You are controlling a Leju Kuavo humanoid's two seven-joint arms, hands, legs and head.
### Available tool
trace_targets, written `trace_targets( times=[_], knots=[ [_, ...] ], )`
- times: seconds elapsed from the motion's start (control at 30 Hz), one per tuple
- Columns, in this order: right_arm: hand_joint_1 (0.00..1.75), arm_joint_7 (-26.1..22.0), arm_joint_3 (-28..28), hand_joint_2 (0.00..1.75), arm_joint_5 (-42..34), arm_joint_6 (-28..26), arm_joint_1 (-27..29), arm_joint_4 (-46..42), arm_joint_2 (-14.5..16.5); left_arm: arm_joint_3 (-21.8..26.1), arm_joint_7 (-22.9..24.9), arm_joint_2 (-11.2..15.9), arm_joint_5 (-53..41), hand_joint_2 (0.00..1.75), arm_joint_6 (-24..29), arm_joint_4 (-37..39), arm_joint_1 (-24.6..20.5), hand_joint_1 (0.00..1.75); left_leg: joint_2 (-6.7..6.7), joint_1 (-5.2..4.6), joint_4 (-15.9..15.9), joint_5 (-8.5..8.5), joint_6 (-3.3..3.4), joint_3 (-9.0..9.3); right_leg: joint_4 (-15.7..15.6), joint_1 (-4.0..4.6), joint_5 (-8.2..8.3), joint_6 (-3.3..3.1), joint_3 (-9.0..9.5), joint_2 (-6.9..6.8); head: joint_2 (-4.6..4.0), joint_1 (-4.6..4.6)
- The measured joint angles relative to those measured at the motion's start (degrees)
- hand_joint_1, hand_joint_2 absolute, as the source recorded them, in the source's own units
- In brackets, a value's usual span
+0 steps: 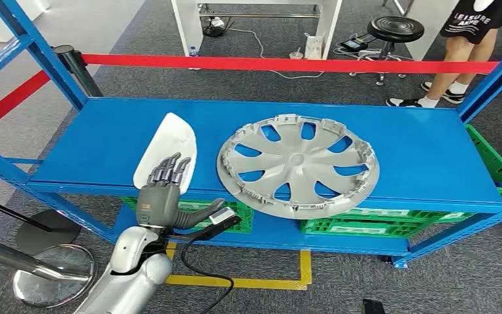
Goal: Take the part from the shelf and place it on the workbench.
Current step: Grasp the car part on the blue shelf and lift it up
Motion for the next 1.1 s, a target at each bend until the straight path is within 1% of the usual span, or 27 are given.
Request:
trace_targets(
  times=[0.1,0.23,0.47,0.6,0.67,0.83,1.1],
  knots=[
    [0.00,-0.02,0.00,0.00,0.05,0.00,0.00,0.01,0.00,-0.45,0.74,-0.32,-0.43,1.75,-0.32,1.01,-1.03,0.00,0.00,0.00,0.00,0.00,0.00,-0.01,0.00,0.00,0.00,0.00,-0.01,0.00,0.00,0.01],
    [0.00,-0.04,-0.02,0.00,0.19,-0.02,0.00,0.02,0.00,-0.99,1.66,-0.83,-0.67,0.00,-1.35,2.32,-2.25,0.00,0.01,0.00,0.00,-0.01,0.01,-0.04,0.00,0.00,-0.01,0.00,-0.02,0.01,0.00,0.00],
    [0.00,-0.10,-0.20,0.00,0.18,-0.29,0.04,0.02,0.00,-1.02,1.80,-1.61,1.25,0.00,-2.68,3.08,-2.59,0.00,0.04,0.00,0.00,-0.01,0.01,-0.04,0.00,0.00,-0.01,0.00,-0.03,0.02,0.00,0.01],
    [0.00,-0.14,-0.44,0.00,0.04,-0.43,0.04,0.03,0.00,-1.28,2.07,-1.62,0.67,0.00,-2.67,3.09,-2.42,0.00,0.03,0.00,0.00,-0.01,0.01,-0.04,0.00,0.00,-0.01,0.00,-0.03,0.02,0.00,0.00],
    [0.00,-0.20,-0.67,0.00,-0.25,-0.56,0.05,0.07,0.00,-1.62,3.12,-1.61,-0.62,0.00,-2.91,2.93,-2.17,0.00,0.04,0.00,0.00,-0.01,0.01,-0.04,0.00,0.00,-0.01,0.00,-0.03,0.02,0.00,0.00],
    [0.00,-0.44,-1.88,0.00,-1.37,-1.11,0.06,0.15,0.03,-3.24,6.25,-1.32,-4.04,0.00,-4.35,0.72,-0.56,0.00,0.04,0.00,0.00,-0.01,0.01,-0.05,0.00,0.00,-0.01,0.00,-0.03,0.02,0.00,0.00],
    [0.00,-0.69,-3.91,0.00,-2.52,-1.40,0.09,0.30,0.15,-4.18,8.30,-0.20,-5.58,0.00,-4.49,-3.00,3.43,0.00,0.04,0.00,0.00,-0.02,0.01,-0.06,0.00,0.00,-0.02,0.01,-0.02,0.02,0.00,0.00]
  ],
)
